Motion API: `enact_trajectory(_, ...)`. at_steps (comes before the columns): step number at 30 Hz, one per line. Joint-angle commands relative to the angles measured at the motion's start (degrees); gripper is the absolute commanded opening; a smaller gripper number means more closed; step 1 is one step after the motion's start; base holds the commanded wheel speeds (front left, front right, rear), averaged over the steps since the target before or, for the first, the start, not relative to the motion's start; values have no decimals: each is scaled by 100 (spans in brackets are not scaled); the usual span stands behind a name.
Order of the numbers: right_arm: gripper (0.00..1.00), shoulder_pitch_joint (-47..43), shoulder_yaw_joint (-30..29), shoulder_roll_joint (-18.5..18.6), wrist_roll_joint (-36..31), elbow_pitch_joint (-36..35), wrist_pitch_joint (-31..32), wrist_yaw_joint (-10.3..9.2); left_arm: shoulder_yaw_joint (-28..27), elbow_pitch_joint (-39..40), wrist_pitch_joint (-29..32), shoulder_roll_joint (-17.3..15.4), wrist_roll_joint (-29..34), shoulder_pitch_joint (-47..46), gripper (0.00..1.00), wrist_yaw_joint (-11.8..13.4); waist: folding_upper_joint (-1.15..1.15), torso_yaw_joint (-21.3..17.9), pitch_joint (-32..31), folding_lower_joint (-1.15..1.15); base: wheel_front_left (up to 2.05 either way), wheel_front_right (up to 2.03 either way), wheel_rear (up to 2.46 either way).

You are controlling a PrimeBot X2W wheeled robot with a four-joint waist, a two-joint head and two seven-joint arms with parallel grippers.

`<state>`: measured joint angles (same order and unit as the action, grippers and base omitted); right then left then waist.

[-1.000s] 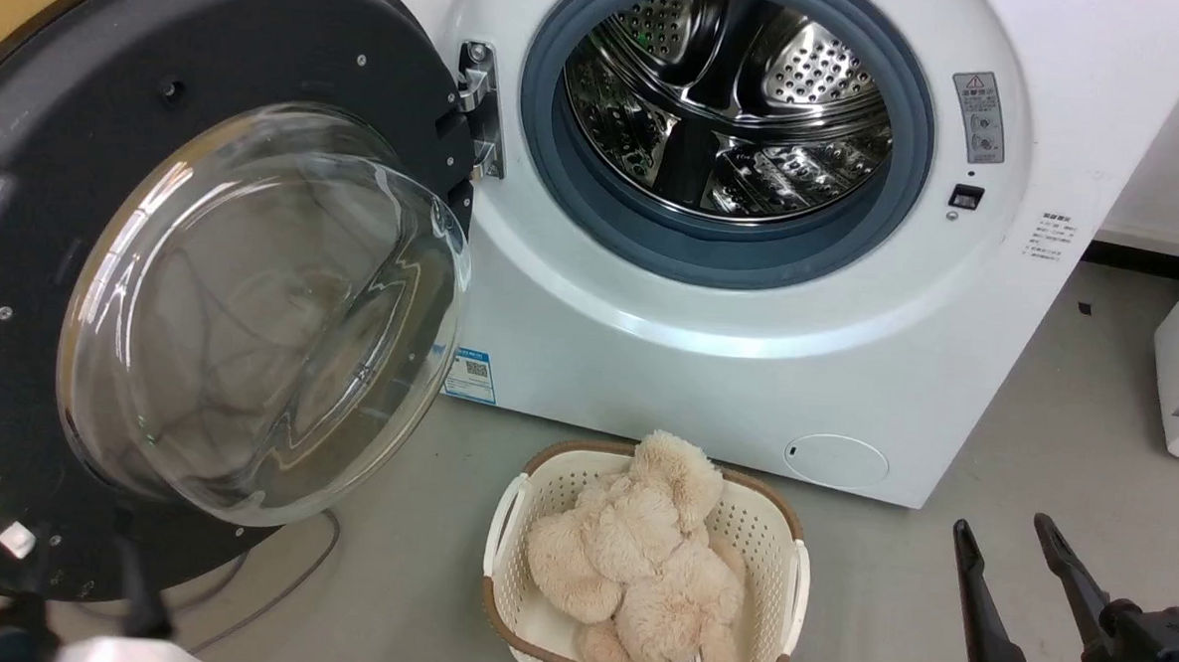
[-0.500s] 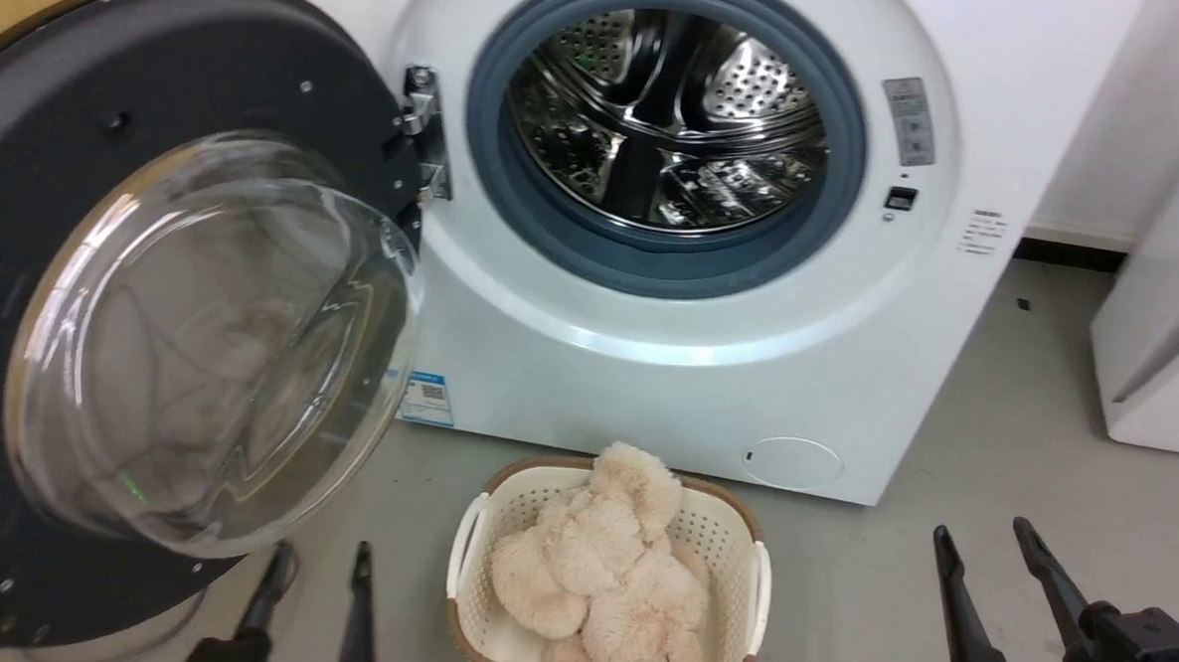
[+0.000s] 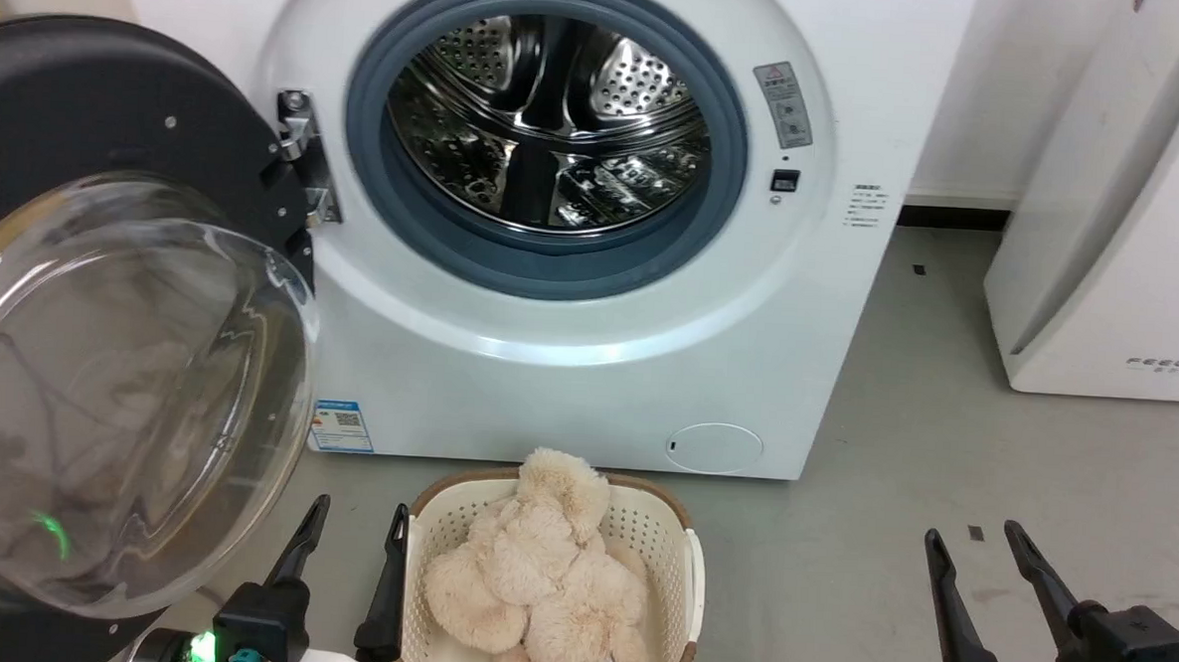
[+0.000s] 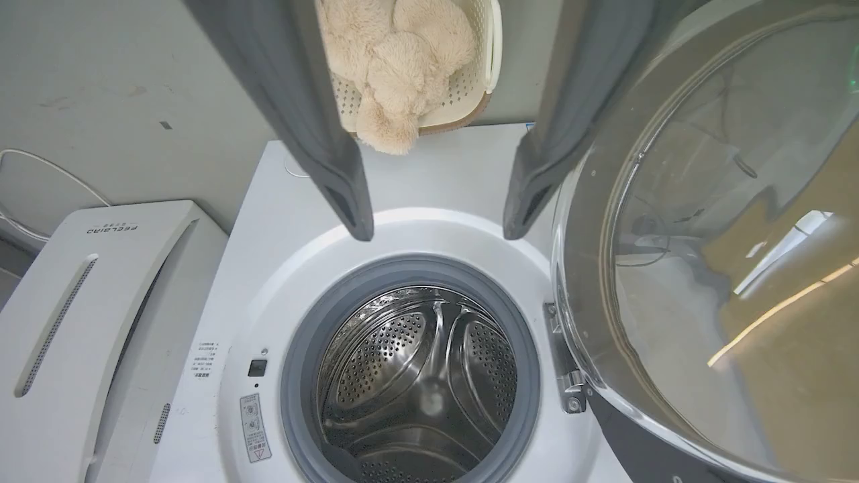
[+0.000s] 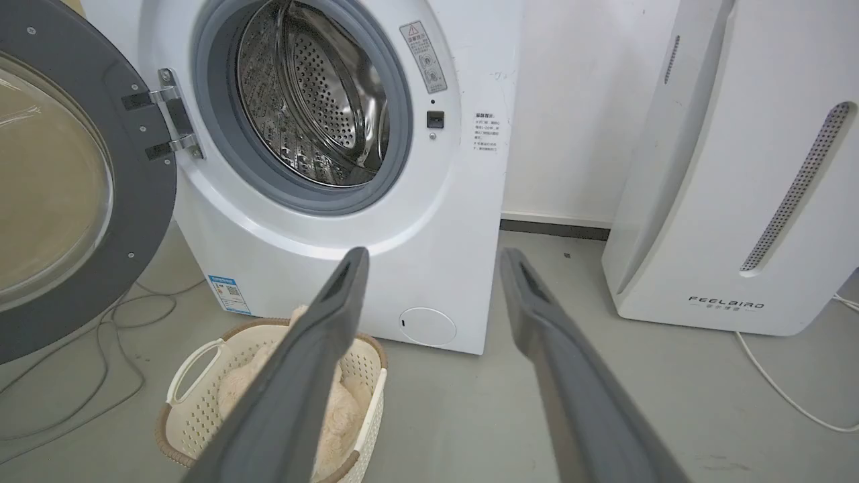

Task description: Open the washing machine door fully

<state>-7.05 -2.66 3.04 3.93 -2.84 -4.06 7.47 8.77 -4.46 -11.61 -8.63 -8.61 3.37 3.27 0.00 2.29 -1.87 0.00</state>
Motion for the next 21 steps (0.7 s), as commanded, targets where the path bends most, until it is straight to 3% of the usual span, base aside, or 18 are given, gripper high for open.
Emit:
enact_trajectory(1,100,-89,0,-16,-12,16,-5,2,12,-33,4,-38,42,-77,100,-15,0,-36,0,0,0,0,0)
enact_trajectory(9,100,-79,18,-16,20,69,-25,2,58,-79,8,-53,25,-121,100,10,0,-124,4,0,0,0,0)
enact_trajectory(10,0,-1,11,0,16,61,-5,0,52,-70,5,-17,2,-18,0,9,0,-125,4,0,0,0,0)
enact_trajectory(21,0,53,25,0,-12,75,26,-1,-14,-34,84,35,51,-34,0,-14,0,-134,16,0,0,0,0)
